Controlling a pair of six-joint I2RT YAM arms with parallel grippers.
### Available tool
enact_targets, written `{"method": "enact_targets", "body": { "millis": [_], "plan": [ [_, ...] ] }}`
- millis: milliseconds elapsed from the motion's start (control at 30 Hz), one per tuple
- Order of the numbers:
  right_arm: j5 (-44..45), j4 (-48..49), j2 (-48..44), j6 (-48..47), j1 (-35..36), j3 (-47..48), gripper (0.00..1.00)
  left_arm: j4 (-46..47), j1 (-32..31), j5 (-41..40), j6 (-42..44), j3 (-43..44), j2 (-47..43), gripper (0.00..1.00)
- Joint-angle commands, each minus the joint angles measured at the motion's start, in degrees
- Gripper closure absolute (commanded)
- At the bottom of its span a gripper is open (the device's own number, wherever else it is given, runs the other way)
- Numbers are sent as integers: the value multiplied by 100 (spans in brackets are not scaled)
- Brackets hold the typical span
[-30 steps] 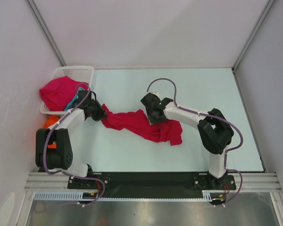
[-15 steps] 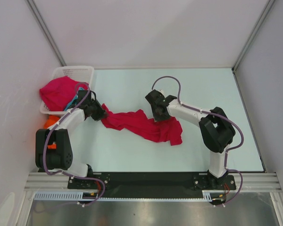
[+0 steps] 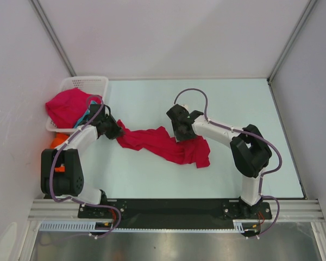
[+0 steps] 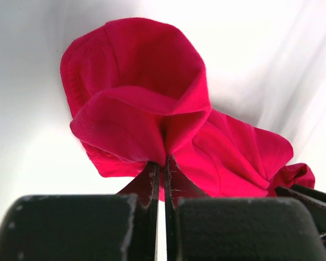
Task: Fold and stack the t-shirts
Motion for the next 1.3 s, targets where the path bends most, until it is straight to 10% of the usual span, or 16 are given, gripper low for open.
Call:
{"method": "enact_targets", "body": {
  "millis": [0, 733, 833, 867, 900, 1267],
  "plan": [
    [-32, -120, -387, 130, 175, 31, 48, 155, -22, 21, 24, 37, -92, 100],
    [74, 64, -106, 148, 167, -532, 50, 251, -13, 74, 59, 55, 84, 100],
    [74, 99, -115, 104, 114, -497, 68, 243, -13, 65, 51, 72, 110, 100],
    [100, 108, -141, 95, 105, -488, 96, 251, -13, 83, 51, 81, 127, 100],
    [109, 108, -159, 95, 96, -488, 100, 251, -13, 83, 59, 90, 119, 100],
    [775, 3, -800, -212, 17, -163, 100, -152, -4, 13, 165, 520, 22, 100]
  ]
}}
